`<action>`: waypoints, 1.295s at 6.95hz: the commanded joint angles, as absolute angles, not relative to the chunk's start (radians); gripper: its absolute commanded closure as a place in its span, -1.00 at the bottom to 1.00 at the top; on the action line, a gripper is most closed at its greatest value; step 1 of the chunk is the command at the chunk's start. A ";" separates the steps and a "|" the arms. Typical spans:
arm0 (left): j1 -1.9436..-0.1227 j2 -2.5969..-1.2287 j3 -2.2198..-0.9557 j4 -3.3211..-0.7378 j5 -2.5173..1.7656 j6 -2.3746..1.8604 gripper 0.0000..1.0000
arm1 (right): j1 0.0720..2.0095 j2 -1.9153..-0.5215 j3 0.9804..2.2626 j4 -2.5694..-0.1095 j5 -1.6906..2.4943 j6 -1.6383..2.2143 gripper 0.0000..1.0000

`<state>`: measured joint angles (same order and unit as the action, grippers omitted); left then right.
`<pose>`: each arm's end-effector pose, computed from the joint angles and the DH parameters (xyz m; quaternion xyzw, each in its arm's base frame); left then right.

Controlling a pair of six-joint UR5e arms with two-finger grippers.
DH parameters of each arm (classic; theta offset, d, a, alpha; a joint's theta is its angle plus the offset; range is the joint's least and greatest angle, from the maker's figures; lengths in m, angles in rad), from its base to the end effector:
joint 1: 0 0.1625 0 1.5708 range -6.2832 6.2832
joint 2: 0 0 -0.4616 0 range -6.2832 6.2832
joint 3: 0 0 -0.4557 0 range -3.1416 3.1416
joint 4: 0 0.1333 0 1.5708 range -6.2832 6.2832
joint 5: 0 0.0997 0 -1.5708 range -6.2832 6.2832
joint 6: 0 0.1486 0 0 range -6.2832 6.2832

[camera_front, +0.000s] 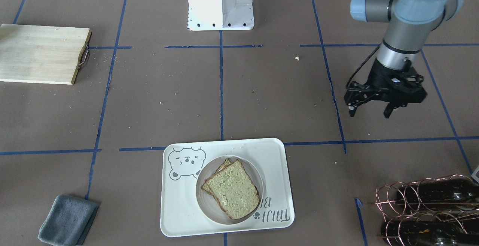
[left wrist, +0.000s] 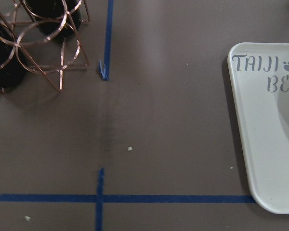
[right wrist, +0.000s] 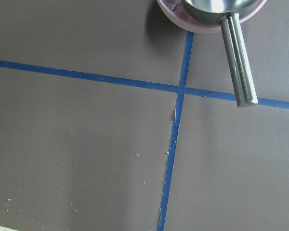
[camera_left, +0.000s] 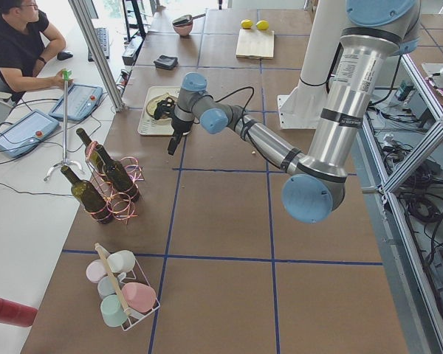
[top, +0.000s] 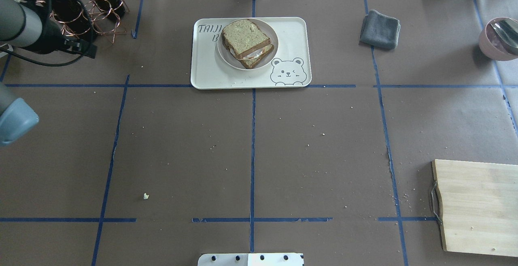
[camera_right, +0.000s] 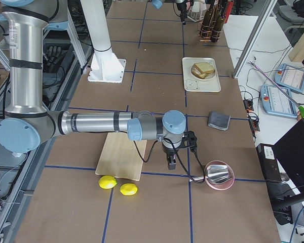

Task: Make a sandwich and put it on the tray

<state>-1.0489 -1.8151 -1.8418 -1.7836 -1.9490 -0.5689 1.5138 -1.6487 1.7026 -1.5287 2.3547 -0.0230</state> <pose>0.2683 -0.6238 0.4226 0.2079 0.3316 0.0453 0.9191 -0.0018 -0.5292 0.6933 0.0378 -0.3822 -0.0552 0.9216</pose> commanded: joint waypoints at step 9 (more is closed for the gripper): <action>-1.522 -1.621 -1.695 -1.504 -2.257 -0.055 -1.00 | 1.566 -1.644 1.680 -1.528 2.365 -0.008 -1.00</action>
